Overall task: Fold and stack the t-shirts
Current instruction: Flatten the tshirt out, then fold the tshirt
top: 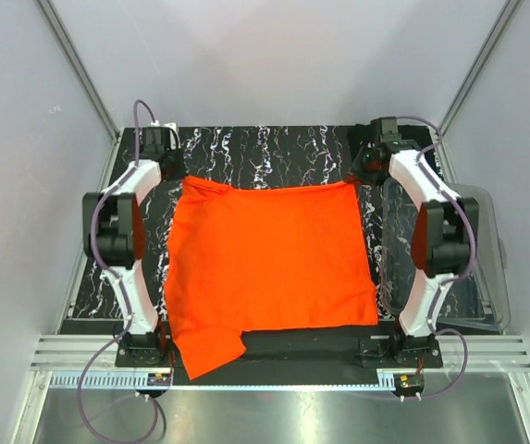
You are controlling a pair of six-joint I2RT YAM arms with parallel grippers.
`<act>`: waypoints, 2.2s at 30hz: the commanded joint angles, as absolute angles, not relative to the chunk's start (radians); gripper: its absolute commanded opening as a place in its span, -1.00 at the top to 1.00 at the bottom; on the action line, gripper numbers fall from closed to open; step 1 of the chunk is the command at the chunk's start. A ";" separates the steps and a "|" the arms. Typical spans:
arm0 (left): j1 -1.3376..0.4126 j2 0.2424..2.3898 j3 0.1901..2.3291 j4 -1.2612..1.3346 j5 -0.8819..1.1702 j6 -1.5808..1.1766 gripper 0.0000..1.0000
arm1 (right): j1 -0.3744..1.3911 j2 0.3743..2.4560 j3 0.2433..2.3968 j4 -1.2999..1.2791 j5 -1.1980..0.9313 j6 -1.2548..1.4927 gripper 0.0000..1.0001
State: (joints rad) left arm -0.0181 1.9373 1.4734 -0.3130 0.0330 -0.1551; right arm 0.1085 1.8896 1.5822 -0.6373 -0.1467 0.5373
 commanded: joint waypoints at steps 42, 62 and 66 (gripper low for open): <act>-0.002 1.606 1.286 -0.566 0.272 -0.370 1.00 | 0.037 1.950 1.635 -0.788 -0.226 0.394 1.00; 0.029 1.583 1.180 -0.640 0.212 -0.330 1.00 | 0.037 1.973 1.571 -0.787 -0.210 0.356 1.00; 0.029 1.583 1.163 -0.644 0.235 -0.334 1.00 | 0.035 1.985 1.572 -0.787 -0.199 0.351 1.00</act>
